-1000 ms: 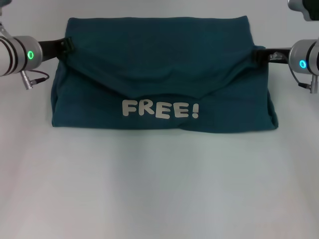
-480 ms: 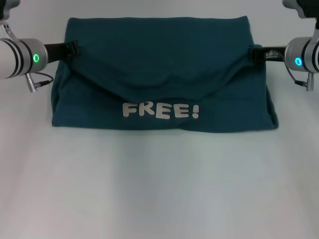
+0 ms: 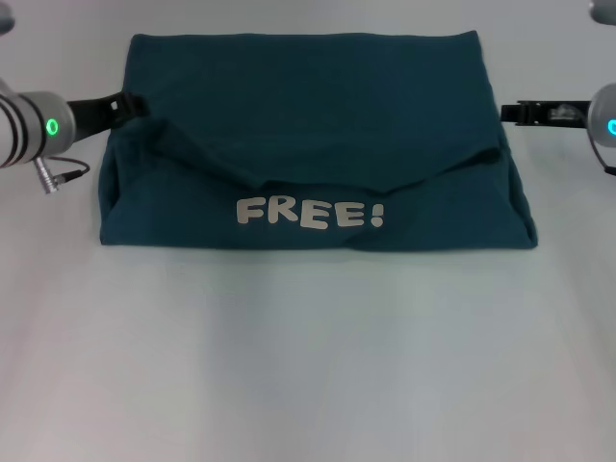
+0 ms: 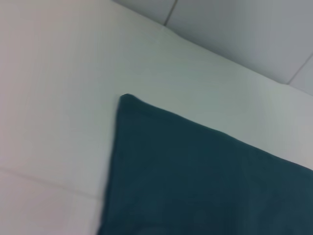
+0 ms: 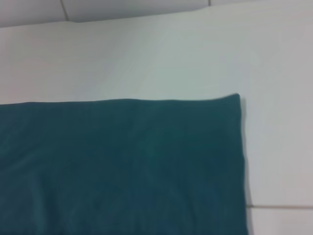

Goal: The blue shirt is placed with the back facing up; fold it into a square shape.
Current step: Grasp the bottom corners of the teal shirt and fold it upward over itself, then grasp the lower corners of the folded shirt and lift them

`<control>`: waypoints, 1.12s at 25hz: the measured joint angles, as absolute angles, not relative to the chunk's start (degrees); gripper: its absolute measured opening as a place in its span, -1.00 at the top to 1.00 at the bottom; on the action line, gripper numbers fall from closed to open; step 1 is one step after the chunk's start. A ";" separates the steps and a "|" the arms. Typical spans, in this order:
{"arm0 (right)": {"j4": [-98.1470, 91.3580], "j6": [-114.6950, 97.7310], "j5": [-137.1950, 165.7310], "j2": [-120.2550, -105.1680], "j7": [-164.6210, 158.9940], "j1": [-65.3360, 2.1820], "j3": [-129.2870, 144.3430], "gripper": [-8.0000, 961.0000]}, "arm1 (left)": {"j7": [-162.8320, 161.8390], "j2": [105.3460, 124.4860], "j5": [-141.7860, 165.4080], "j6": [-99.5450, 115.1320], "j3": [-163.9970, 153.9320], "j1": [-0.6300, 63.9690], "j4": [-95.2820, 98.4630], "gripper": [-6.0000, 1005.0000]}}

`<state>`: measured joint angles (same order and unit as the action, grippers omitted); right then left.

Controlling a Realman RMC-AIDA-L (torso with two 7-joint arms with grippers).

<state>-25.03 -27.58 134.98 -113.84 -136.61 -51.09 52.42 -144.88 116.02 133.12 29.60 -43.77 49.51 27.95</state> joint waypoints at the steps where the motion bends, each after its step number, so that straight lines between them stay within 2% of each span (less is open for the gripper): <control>1: -25.49 -28.64 134.98 -113.59 -137.15 -50.60 51.88 0.42 | -145.29 116.10 133.05 29.88 -43.78 48.93 28.46 0.51; 3: -26.63 -31.06 134.90 -113.32 -137.55 -49.87 50.41 0.33 | -146.14 116.39 132.96 30.63 -43.77 47.45 29.81 0.37; 9: -35.53 -46.69 130.33 -113.63 -136.02 -43.17 46.01 -0.18 | -145.39 118.72 127.28 37.56 -43.88 39.90 39.73 -0.14; 11: -37.48 -51.47 126.12 -113.69 -134.29 -40.32 45.87 -0.25 | -143.01 119.34 124.56 41.75 -43.87 37.15 42.53 -0.26; 14: -38.26 -59.79 117.69 -113.42 -129.71 -35.90 44.83 -0.35 | -139.79 118.95 121.51 48.17 -43.81 33.99 43.87 -0.26; 17: -37.82 -67.58 109.78 -113.15 -124.38 -31.70 41.73 -0.34 | -137.19 117.97 120.35 52.09 -43.71 31.60 43.43 -0.26; 20: -37.76 -73.33 105.49 -113.30 -120.89 -28.87 39.11 -0.34 | -133.19 117.76 118.92 53.30 -43.63 29.75 43.38 -0.26; 28: -35.27 -75.81 104.34 -112.85 -118.09 -27.31 36.10 -0.34 | -128.34 117.62 118.40 49.22 -44.07 30.17 39.64 -0.25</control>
<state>-35.27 -75.81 104.34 -112.85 -118.09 -27.31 36.10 -128.34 117.62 118.40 49.22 -44.07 30.17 39.64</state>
